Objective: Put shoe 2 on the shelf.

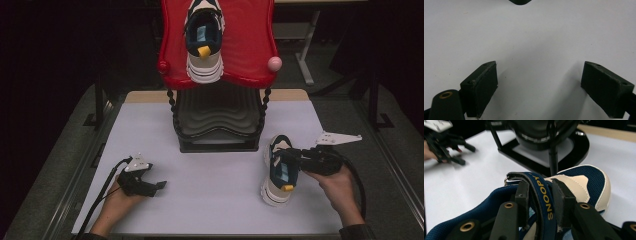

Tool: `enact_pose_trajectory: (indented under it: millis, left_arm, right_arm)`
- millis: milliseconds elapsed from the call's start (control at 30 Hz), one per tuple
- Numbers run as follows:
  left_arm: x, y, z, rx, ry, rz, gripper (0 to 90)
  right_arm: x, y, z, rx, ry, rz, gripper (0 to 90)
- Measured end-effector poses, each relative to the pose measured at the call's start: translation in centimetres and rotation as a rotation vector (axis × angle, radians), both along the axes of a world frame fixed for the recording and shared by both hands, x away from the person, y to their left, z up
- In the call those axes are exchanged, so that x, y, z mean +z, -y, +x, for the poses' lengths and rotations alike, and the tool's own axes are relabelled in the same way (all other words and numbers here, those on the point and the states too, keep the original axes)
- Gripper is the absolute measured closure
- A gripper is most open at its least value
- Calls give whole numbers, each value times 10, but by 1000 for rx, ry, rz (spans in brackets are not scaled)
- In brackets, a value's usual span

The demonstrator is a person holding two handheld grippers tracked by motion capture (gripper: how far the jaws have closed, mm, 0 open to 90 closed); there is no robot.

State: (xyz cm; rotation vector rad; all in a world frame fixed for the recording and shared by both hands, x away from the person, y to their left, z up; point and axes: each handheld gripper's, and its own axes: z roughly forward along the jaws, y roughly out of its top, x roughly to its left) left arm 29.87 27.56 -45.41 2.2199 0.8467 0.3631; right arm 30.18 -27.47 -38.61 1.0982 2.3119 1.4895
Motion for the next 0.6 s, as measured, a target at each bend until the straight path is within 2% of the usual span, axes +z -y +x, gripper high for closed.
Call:
enact_pose_trajectory:
  millis: [67, 133, 200, 400, 600]
  left_arm:
    - [0, 0, 0, 0, 0, 1, 129]
    - [0, 0, 0, 0, 0, 1, 129]
    - [0, 0, 0, 0, 0, 1, 129]
    - [0, 0, 0, 0, 1, 0, 129]
    - [0, 0, 0, 0, 0, 0, 129]
  right_arm:
    - [1, 1, 0, -2, 3, 11, 679]
    - [8, 7, 0, -13, 15, 43, 679]
    - [10, 8, 0, -15, 17, 45, 680]
    - [34, 14, 5, -27, 65, 68, 682]
    - [62, 15, 13, -28, 115, 115, 684]
